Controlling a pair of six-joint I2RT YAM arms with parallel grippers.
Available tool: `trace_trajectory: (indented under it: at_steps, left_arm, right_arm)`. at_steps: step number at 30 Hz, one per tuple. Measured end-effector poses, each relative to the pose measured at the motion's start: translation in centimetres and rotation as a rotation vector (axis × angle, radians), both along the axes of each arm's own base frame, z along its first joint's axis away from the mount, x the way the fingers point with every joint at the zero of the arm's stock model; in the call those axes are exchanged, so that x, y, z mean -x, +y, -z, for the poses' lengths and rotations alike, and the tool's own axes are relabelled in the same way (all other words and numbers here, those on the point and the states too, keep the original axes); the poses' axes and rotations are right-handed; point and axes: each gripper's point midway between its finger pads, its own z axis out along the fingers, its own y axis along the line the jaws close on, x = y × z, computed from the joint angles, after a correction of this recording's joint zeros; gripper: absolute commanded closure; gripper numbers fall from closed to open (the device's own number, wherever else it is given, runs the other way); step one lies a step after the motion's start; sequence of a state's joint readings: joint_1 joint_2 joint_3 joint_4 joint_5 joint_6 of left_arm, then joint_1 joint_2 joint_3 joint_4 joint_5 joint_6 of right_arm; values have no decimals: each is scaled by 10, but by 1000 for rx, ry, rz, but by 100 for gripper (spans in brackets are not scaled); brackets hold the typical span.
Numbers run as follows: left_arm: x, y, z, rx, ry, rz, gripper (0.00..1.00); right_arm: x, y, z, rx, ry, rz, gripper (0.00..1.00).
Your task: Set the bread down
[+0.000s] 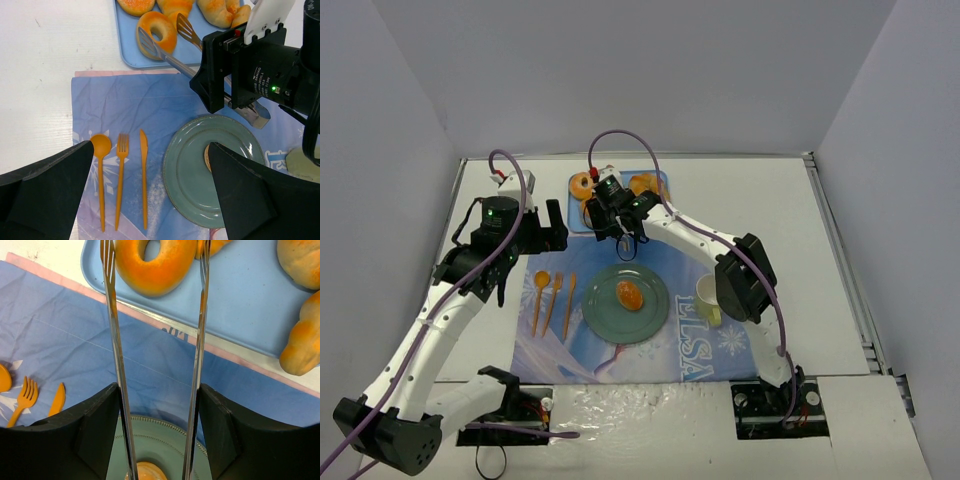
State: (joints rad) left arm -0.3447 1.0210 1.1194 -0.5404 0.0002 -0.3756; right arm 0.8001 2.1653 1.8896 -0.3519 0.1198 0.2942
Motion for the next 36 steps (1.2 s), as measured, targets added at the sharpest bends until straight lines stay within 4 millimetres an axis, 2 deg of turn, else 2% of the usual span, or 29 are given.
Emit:
trace_trajectory:
  at_steps: [9, 28, 32, 36]
  left_arm:
    - [0, 0, 0, 0, 0, 0, 3]
    - [0, 0, 0, 0, 0, 0, 3]
    - [0, 0, 0, 0, 0, 0, 3]
    - [0, 0, 0, 0, 0, 0, 3]
  right_arm:
    - [2, 2, 13, 11, 22, -8, 43]
    - [11, 12, 13, 9, 24, -31, 43]
    - [9, 15, 9, 0, 17, -31, 49]
    - [7, 17, 9, -6, 14, -27, 60]
